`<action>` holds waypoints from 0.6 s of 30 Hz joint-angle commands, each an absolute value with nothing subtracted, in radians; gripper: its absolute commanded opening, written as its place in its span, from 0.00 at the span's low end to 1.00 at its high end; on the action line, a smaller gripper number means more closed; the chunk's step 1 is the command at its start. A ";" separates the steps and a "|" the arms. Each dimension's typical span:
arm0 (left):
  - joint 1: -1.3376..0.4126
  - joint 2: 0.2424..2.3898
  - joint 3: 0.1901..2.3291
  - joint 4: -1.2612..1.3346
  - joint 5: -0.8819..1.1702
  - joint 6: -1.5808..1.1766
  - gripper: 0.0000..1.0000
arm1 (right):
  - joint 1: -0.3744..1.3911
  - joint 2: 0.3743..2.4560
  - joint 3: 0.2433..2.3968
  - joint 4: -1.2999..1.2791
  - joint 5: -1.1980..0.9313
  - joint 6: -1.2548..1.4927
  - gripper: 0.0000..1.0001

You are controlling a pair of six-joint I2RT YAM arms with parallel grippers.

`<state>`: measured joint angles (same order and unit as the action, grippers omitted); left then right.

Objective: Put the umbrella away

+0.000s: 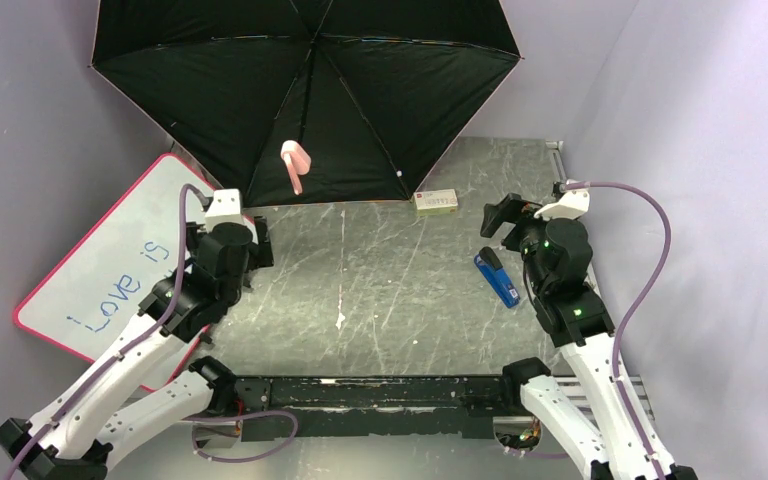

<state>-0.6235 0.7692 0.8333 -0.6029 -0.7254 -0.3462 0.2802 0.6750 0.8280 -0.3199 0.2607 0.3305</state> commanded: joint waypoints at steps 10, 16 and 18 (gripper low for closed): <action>-0.635 0.759 0.859 -0.544 -0.793 -0.322 0.97 | 0.292 0.648 0.835 -0.349 0.314 0.318 1.00; -0.636 0.756 0.863 -0.559 -0.756 -0.310 0.97 | 0.294 0.638 0.827 -0.345 0.302 0.325 1.00; -0.637 0.739 0.861 -0.559 -0.739 -0.308 0.96 | 0.294 0.633 0.822 -0.345 0.295 0.327 1.00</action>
<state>-0.6262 0.7658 0.8375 -0.5816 -0.7635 -0.3271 0.2836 0.6502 0.8280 -0.3389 0.2989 0.3309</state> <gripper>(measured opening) 0.971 0.997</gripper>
